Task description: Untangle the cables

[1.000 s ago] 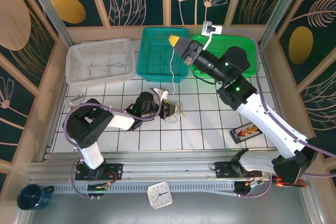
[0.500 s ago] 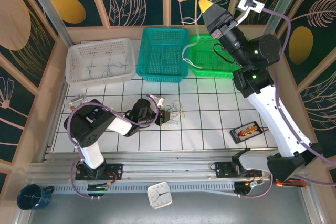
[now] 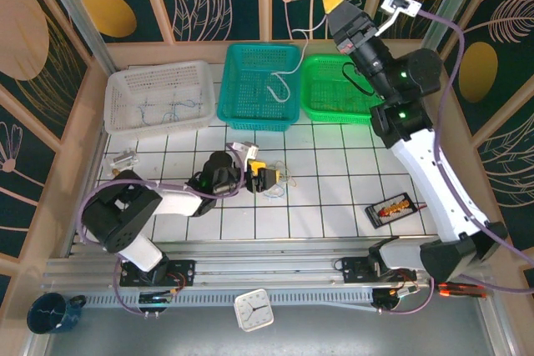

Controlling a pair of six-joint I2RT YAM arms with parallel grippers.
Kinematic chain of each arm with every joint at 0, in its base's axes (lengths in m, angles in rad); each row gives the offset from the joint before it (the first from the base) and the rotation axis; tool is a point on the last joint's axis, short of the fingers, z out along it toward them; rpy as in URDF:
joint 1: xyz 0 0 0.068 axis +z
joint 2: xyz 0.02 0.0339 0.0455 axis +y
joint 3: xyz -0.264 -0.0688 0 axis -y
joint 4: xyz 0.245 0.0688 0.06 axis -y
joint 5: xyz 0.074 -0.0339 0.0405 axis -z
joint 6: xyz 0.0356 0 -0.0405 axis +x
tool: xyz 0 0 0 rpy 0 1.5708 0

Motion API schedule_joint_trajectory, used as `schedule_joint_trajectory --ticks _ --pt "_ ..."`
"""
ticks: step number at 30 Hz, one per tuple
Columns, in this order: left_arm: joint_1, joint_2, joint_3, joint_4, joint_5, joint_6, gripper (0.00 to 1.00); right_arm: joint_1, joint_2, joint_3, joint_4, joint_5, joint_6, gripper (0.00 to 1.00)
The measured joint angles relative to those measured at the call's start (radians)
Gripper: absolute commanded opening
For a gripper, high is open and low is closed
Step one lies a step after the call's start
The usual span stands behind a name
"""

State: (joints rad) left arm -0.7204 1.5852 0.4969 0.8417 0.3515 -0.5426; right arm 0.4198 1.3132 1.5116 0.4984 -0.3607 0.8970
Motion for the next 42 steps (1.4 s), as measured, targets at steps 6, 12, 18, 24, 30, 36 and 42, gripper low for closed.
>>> schedule_joint_trajectory --ticks 6,12,18,24,30,36,42 --pt "0.000 -0.101 -0.032 -0.009 -0.029 -0.026 0.99 -0.028 0.137 0.000 0.000 -0.008 -0.005 0.00" --pt "0.000 -0.191 -0.071 -0.046 -0.084 -0.042 0.99 -0.057 0.303 0.026 0.012 -0.041 0.004 0.00" --pt "0.000 -0.309 -0.081 -0.118 -0.199 -0.069 0.99 -0.065 0.468 0.146 0.018 -0.064 -0.001 0.00" --pt "0.000 -0.433 -0.096 -0.178 -0.314 -0.092 0.99 -0.065 0.616 0.285 0.017 -0.068 -0.040 0.00" --pt "0.000 -0.541 -0.108 -0.225 -0.411 -0.096 0.99 -0.065 0.772 0.358 -0.003 -0.065 -0.086 0.21" --pt "0.000 -0.570 -0.110 -0.251 -0.458 -0.096 0.99 -0.065 0.933 0.443 -0.119 -0.115 -0.132 0.55" --pt "0.000 -0.563 -0.110 -0.264 -0.468 -0.099 0.99 -0.065 0.919 0.415 -0.166 -0.139 -0.164 0.55"
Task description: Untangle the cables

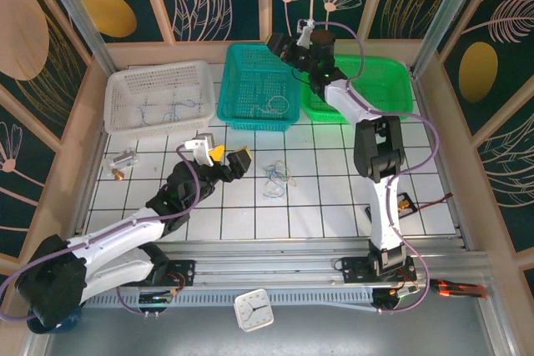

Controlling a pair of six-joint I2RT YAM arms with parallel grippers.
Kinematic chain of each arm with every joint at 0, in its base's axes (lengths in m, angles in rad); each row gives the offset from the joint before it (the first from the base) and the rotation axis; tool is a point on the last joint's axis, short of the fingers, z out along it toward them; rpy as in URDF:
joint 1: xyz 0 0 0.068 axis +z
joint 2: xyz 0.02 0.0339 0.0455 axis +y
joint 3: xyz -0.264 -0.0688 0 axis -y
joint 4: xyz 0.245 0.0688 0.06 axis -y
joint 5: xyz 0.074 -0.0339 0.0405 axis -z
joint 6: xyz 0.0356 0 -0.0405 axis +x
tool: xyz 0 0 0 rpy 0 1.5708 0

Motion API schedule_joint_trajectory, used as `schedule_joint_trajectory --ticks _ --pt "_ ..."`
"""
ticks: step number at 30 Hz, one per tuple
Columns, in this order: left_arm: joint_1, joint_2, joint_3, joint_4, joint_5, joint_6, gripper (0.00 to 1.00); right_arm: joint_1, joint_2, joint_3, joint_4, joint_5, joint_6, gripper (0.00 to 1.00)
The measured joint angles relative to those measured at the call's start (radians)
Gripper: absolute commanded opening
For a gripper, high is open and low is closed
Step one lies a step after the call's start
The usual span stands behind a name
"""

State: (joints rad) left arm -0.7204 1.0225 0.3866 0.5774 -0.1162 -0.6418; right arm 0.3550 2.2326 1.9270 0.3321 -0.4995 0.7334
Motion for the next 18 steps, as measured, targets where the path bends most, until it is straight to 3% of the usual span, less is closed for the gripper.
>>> schedule_joint_trajectory --ticks 4,18 --pt "0.000 0.026 0.000 0.001 -0.001 -0.011 0.99 0.000 -0.097 -0.095 0.001 -0.006 -0.020 0.55" --pt "0.000 0.139 0.022 -0.006 0.014 -0.054 0.99 0.001 -0.608 -0.675 0.130 0.010 -0.053 0.55"
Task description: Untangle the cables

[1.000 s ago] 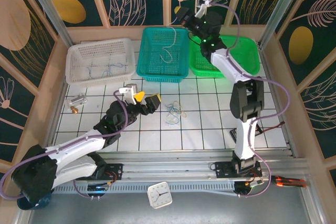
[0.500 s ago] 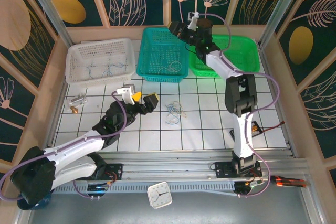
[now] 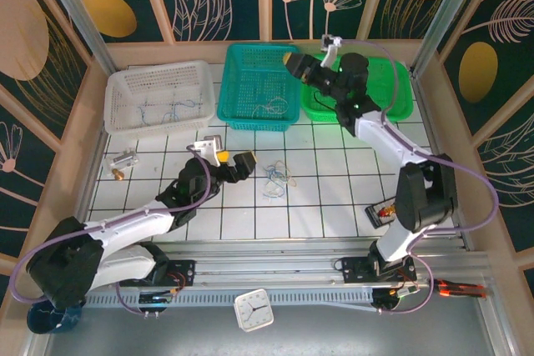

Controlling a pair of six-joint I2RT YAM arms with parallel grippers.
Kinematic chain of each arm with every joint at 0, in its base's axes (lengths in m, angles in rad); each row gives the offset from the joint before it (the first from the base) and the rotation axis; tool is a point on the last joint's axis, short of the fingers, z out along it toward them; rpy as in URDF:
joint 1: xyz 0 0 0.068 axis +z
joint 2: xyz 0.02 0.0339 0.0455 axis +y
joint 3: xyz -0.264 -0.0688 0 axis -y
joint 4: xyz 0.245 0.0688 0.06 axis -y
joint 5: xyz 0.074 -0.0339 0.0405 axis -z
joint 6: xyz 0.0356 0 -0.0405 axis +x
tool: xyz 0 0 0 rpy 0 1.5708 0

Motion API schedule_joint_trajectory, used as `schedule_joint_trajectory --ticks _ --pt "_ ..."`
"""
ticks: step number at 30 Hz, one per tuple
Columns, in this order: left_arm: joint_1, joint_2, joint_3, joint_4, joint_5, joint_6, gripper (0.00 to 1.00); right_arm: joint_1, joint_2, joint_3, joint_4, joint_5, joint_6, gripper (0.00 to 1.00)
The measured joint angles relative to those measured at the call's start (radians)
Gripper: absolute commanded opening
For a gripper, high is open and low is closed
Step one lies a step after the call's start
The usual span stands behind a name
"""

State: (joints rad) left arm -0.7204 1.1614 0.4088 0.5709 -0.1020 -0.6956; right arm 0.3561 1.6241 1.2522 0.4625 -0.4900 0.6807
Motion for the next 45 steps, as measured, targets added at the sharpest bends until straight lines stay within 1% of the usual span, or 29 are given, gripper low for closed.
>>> schedule_joint_trajectory --ticks 5,12,22,27,31,41,45 --pt "0.000 0.025 0.026 -0.011 0.019 -0.013 0.99 0.012 -0.101 -0.166 0.000 0.026 -0.023 0.55" --pt "0.000 0.058 0.048 -0.031 0.049 -0.030 0.99 0.061 -0.230 -0.365 -0.036 0.074 -0.070 0.54" --pt "0.000 0.097 0.063 -0.064 0.068 -0.051 0.99 0.104 -0.344 -0.614 -0.103 0.142 -0.120 0.49" --pt "0.000 0.100 0.065 -0.078 0.068 -0.054 0.99 0.145 -0.348 -0.689 -0.142 0.159 -0.164 0.49" --pt "0.000 0.102 0.065 -0.082 0.068 -0.054 0.99 0.157 -0.338 -0.726 -0.157 0.148 -0.192 0.47" --pt "0.000 0.143 0.080 -0.089 0.097 -0.054 0.99 0.179 -0.247 -0.760 -0.155 0.096 -0.232 0.43" --pt "0.000 0.152 0.082 -0.089 0.105 -0.054 0.99 0.179 -0.218 -0.760 -0.152 0.095 -0.238 0.42"
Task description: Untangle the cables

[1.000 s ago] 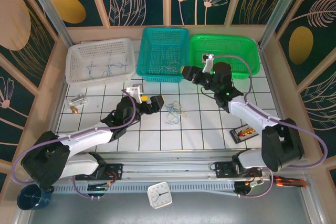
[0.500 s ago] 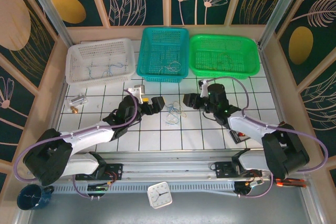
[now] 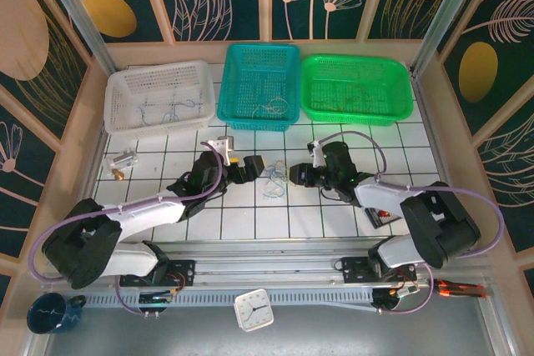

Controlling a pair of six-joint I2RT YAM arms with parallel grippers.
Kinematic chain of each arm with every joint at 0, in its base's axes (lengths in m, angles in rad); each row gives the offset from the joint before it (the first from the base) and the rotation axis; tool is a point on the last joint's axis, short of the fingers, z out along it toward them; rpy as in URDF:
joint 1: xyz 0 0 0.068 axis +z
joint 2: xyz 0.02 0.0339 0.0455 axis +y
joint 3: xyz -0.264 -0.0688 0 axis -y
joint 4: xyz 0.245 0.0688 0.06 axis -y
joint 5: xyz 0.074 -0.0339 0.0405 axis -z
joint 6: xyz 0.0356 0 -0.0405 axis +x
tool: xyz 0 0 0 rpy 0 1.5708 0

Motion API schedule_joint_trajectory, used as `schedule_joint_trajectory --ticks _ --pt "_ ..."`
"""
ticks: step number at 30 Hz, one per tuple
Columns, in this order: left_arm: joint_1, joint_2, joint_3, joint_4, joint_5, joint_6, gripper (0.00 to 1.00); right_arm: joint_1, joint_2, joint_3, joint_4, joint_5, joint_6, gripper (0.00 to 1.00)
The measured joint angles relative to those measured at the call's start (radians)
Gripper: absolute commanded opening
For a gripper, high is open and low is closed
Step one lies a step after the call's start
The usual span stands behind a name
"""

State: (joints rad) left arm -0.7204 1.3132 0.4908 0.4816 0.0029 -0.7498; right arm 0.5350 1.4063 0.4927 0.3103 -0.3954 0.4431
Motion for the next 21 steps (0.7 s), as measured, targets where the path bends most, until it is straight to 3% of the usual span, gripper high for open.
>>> schedule_joint_trajectory --ticks 15,17,21 --pt "0.000 0.005 0.001 0.000 0.015 0.000 0.99 0.000 0.132 0.042 0.054 -0.013 0.000 0.33" --pt "0.000 0.005 0.001 0.000 0.016 0.000 0.99 0.000 0.142 0.049 0.062 -0.019 0.001 0.28" --pt "0.000 0.005 0.001 0.000 0.016 0.000 0.99 0.000 0.162 0.063 0.073 -0.030 0.002 0.06"
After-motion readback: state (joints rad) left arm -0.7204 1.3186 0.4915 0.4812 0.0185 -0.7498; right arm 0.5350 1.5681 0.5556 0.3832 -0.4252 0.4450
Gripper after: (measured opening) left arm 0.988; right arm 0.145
